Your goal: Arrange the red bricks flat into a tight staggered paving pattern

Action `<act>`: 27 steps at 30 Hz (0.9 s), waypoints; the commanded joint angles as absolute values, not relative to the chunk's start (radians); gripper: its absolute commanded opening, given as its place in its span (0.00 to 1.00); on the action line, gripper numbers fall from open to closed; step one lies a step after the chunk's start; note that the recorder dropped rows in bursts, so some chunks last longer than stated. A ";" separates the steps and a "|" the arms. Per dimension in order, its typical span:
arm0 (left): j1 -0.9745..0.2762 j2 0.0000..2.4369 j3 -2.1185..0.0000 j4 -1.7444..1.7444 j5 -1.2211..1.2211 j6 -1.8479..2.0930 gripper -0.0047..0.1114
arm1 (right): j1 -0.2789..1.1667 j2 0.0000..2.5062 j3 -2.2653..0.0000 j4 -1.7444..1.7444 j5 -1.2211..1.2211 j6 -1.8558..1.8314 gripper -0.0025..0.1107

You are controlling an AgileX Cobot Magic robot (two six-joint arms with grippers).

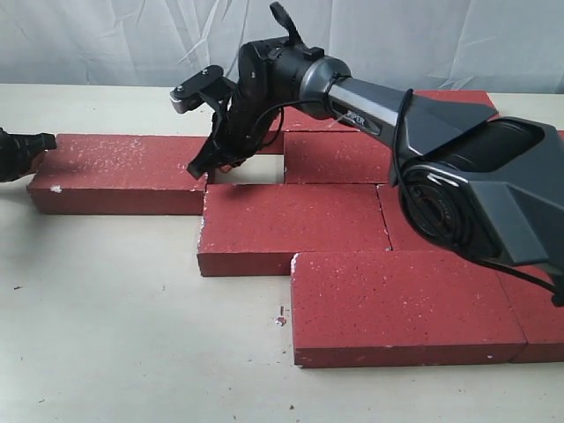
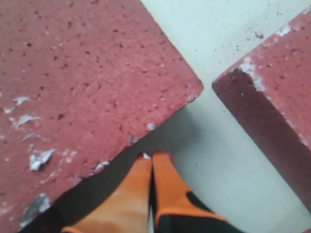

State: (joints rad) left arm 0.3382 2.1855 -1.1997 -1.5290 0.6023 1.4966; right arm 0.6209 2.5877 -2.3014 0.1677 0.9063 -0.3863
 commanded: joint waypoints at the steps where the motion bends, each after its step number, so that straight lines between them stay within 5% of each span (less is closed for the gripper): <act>1: 0.328 2.188 -1.200 -1.536 0.647 1.504 0.04 | 0.618 2.572 -2.300 0.169 0.949 -0.381 0.01; 12: 0.387 2.188 -1.200 -1.536 0.610 1.502 0.04 | 0.618 2.456 -2.300 0.197 0.989 -0.385 0.01; 19: 0.387 2.188 -1.200 -1.514 0.643 1.502 0.04 | 0.670 2.494 -2.300 0.500 1.175 -0.783 0.01; 27: 0.387 2.188 -1.200 -1.514 0.637 1.502 0.04 | 0.718 2.555 -2.300 0.397 1.059 -0.784 0.01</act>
